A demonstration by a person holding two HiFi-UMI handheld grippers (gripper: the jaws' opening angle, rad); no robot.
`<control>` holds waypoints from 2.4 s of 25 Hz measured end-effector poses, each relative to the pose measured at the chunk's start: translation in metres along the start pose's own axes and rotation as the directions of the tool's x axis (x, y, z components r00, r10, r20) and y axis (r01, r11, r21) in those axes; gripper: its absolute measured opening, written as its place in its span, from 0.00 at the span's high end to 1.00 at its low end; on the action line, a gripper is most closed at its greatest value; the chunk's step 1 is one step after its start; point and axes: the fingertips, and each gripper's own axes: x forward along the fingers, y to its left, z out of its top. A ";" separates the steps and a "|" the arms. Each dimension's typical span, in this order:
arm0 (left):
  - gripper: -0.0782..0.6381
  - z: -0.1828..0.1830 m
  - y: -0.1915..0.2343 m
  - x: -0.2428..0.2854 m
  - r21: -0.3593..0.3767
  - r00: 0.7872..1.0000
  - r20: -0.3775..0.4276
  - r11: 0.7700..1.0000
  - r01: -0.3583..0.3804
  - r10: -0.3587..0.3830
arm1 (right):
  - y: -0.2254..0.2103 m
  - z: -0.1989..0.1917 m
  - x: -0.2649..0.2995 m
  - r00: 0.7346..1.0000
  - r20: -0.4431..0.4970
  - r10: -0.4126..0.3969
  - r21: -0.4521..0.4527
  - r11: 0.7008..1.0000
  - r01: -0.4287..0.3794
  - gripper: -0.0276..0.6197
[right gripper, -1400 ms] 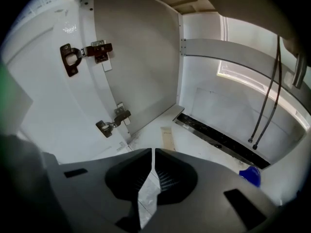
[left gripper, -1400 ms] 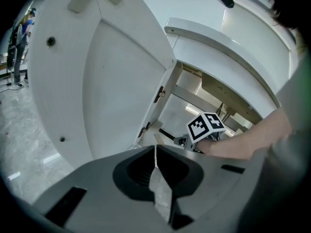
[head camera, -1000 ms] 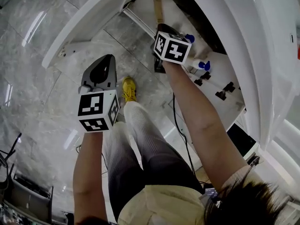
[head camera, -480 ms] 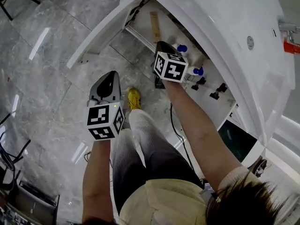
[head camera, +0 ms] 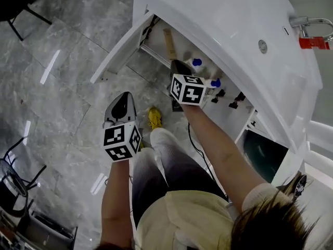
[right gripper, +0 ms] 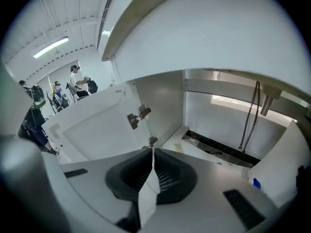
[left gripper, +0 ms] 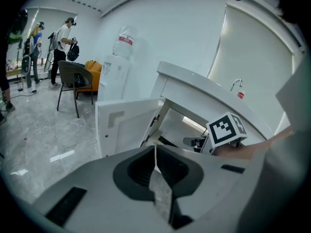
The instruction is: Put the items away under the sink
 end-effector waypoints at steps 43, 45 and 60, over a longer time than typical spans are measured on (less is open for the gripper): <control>0.83 0.084 -0.031 -0.160 -0.015 0.983 0.181 0.999 -0.029 0.032 | 0.078 0.058 -0.226 0.965 0.217 0.144 0.012 0.989 -0.150 0.91; 0.83 0.082 -0.030 -0.165 -0.032 0.983 0.180 0.999 -0.028 0.034 | 0.080 0.057 -0.233 0.963 0.224 0.147 0.016 0.988 -0.154 0.91; 0.83 0.075 -0.034 -0.172 -0.009 0.990 0.143 1.000 -0.018 0.019 | 0.078 0.043 -0.244 0.969 0.197 0.151 0.000 0.988 -0.154 0.91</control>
